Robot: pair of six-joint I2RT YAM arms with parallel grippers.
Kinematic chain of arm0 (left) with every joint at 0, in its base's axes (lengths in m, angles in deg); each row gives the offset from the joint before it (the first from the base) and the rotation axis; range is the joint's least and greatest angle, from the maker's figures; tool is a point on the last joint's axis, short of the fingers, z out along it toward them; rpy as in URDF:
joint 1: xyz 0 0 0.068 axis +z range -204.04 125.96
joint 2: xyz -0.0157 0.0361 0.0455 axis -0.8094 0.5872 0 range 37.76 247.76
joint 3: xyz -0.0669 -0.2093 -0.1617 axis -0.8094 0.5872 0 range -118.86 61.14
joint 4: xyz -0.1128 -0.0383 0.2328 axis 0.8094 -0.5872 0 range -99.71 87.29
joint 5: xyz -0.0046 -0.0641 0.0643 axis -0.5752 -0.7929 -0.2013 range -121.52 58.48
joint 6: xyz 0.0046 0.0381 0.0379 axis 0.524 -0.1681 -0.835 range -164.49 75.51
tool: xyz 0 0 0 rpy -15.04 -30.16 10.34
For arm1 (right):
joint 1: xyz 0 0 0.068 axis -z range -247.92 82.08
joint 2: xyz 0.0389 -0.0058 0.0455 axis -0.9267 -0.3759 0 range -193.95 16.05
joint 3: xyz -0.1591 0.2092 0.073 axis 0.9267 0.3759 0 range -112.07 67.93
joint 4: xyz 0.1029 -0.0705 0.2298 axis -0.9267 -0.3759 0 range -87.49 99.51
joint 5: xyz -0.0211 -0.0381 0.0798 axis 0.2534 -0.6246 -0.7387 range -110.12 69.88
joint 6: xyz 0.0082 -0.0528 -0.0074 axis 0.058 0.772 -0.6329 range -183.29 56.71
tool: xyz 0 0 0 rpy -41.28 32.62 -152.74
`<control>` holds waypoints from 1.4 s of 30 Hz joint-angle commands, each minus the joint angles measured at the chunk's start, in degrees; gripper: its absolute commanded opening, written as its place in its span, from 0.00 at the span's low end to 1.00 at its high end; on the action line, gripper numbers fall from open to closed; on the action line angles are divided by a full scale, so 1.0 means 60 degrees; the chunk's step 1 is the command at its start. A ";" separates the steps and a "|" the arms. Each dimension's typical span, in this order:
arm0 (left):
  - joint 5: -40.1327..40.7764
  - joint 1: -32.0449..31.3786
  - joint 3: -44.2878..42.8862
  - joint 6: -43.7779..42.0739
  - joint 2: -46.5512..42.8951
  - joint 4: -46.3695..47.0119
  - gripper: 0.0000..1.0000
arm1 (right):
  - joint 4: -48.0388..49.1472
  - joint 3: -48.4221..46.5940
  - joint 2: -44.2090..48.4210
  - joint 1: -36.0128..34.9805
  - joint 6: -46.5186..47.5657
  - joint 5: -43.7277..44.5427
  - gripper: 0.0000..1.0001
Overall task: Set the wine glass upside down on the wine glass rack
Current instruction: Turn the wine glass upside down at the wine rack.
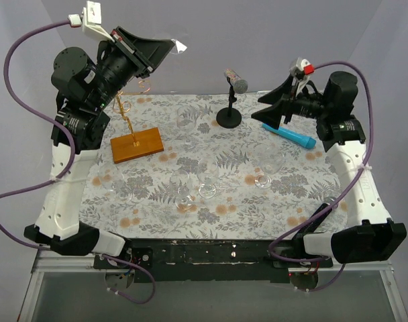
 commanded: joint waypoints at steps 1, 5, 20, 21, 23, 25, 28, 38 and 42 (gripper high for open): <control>-0.0441 0.0872 -0.0825 0.0498 0.0656 0.0408 0.00 | -0.0851 0.1292 0.1084 -0.0008 0.1972 0.0464 0.75; -0.1042 0.2087 -0.0754 0.1726 0.0994 0.1301 0.00 | -0.0822 0.2597 0.1583 0.0007 0.2514 0.0479 0.76; 0.1182 0.5502 0.1166 0.3767 0.0555 0.3384 0.00 | -0.0545 0.4414 0.1979 0.0344 0.3029 -0.0969 0.77; 0.1343 0.5576 0.1209 0.3723 0.0555 0.3412 0.00 | -0.0471 0.4503 0.1980 0.0344 0.2956 -0.1131 0.77; 0.1491 0.5853 0.1428 0.3809 0.0569 0.3413 0.00 | -0.0354 0.4606 0.1936 0.0344 0.2853 -0.1351 0.77; 0.1403 0.6277 0.1692 0.4043 0.0628 0.3559 0.00 | -0.0353 0.4664 0.1936 0.0344 0.2852 -0.1527 0.77; 0.1082 0.6995 0.2000 0.4657 0.0920 0.3823 0.00 | -0.0382 0.4738 0.1936 0.0344 0.2882 -0.1688 0.77; -0.0062 0.7759 0.2424 0.5788 0.1815 0.4336 0.00 | -0.0470 0.4811 0.1892 0.0344 0.2999 -0.1967 0.76; -0.0033 0.7759 0.2952 0.5876 0.1698 0.4073 0.00 | -0.0470 0.4826 0.1862 0.0344 0.3028 -0.1967 0.76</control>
